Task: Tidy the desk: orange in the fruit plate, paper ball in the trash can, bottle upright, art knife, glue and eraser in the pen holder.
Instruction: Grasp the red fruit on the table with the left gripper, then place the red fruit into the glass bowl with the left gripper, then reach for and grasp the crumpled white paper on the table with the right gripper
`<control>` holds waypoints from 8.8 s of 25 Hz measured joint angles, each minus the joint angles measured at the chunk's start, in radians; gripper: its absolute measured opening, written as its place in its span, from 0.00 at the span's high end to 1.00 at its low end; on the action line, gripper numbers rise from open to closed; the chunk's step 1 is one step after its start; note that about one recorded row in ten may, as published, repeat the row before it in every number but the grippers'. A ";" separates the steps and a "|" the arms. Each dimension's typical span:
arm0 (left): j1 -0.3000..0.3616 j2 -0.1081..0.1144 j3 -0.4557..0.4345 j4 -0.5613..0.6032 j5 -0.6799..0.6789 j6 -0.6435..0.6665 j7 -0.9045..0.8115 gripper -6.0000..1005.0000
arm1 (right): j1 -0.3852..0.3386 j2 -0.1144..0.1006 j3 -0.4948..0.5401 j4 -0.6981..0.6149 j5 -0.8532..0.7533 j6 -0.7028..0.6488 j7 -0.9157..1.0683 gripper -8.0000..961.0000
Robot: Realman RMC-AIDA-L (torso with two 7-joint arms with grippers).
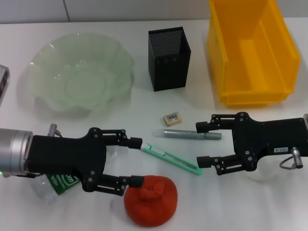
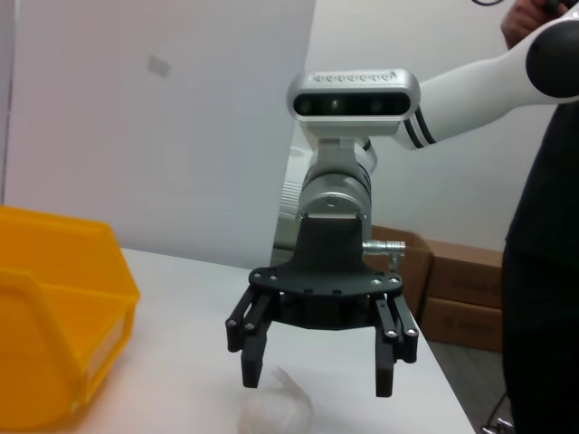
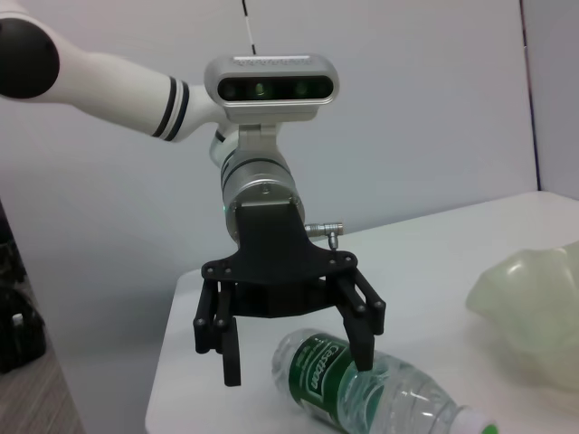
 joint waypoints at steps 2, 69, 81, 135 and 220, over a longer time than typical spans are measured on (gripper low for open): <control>-0.003 -0.005 0.000 0.000 0.012 0.000 -0.001 0.24 | 0.002 0.000 0.000 -0.003 -0.006 -0.003 0.001 0.14; 0.000 -0.081 0.028 -0.004 0.194 -0.140 0.006 0.57 | -0.134 -0.166 0.151 -0.069 -0.135 -0.168 0.055 0.14; 0.001 -0.081 0.040 -0.001 0.195 -0.140 0.009 0.78 | -0.133 -0.159 0.152 -0.064 -0.134 -0.167 0.053 0.14; 0.075 -0.084 -0.126 0.012 -0.218 -0.091 0.063 0.93 | -0.143 -0.147 0.205 -0.064 -0.134 -0.130 0.043 0.14; 0.042 0.011 0.060 -0.042 -0.338 -0.145 -0.084 0.21 | -0.127 -0.154 0.206 -0.074 -0.134 -0.098 0.030 0.14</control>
